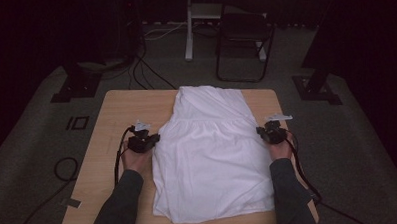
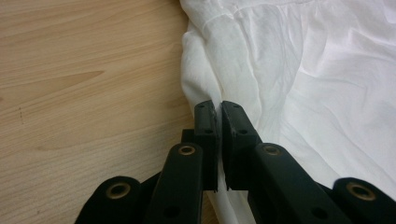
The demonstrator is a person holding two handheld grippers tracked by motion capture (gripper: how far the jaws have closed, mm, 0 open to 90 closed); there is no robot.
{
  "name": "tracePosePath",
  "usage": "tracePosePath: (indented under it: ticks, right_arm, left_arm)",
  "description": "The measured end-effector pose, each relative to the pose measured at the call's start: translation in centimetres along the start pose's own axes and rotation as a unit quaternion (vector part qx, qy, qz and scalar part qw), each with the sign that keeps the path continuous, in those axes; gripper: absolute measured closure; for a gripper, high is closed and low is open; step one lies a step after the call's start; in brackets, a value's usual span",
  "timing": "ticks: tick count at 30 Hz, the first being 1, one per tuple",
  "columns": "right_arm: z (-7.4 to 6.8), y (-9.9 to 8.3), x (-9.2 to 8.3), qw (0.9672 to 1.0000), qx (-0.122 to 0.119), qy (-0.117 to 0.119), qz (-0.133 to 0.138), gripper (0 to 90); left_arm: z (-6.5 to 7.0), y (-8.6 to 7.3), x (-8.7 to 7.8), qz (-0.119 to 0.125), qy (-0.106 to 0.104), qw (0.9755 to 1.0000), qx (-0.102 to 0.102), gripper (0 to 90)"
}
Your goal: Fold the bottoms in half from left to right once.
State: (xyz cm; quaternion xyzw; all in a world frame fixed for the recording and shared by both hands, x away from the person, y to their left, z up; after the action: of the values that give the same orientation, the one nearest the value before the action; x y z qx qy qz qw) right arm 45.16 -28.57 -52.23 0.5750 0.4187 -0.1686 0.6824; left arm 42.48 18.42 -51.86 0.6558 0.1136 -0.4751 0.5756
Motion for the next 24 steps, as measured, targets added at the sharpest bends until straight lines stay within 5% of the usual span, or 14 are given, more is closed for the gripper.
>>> tracePosePath:
  ticks: [2, 5, 9, 10, 15, 17, 19, 20, 24]
  right_arm:
    - [0.4, 0.4, -2.0, 0.9983, 0.019, -0.008, 0.054, 89.5]
    - [1.3, 1.0, -4.0, 0.9944, 0.040, -0.020, 0.095, 89.4]
    - [1.8, 0.8, -3.6, 0.9960, 0.041, -0.040, 0.069, 89.4]
    - [1.9, 0.0, -2.0, 0.9976, 0.038, -0.046, 0.035, 89.1]
    - [2.1, -2.3, 1.3, 0.9983, 0.051, -0.023, -0.016, 88.6]
    - [1.8, -2.8, 2.0, 0.9985, 0.042, -0.022, -0.025, 88.7]
    - [1.7, -2.8, 1.9, 0.9984, 0.046, -0.016, -0.027, 88.9]
    - [1.6, -2.9, 1.8, 0.9985, 0.045, -0.015, -0.029, 88.9]
    - [0.9, -3.8, 1.1, 0.9990, 0.033, -0.008, -0.029, 89.3]
  left_arm:
    - [0.0, 0.1, -0.3, 0.007, -0.004, 1.0000, 0.004, 86.4]
    - [0.4, 0.2, -0.6, 0.017, -0.009, 0.9998, 0.007, 86.4]
    - [0.6, 0.2, -0.3, 0.016, -0.010, 0.9998, 0.006, 81.7]
    - [0.6, 0.2, 1.0, 0.005, -0.015, 0.9998, -0.015, 59.9]
    - [-0.3, 0.2, 4.2, -0.041, 0.006, 0.9984, -0.038, 38.7]
    - [-0.5, 0.2, 4.5, -0.035, 0.005, 0.9990, -0.027, 48.1]
    - [-0.6, 0.2, 4.3, -0.042, -0.013, 0.9987, -0.026, 77.1]
    - [-0.5, 0.0, 4.1, -0.043, -0.007, 0.9990, -0.014, 83.9]
    - [-0.5, -1.1, 2.4, -0.043, 0.005, 0.9990, 0.013, 85.9]
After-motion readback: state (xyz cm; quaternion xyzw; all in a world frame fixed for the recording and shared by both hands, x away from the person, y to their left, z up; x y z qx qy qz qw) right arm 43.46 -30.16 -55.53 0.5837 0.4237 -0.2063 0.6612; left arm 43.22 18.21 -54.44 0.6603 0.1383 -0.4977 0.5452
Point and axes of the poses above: each handheld gripper's, and its own axes: x roughly forward along the jaws, y roughly out of its top, z roughly to its right, the point moved 2 cm from there along x, roughly forward along the jaws, and after that the axes turned 9 degrees about -z, right-handed, at the moved point
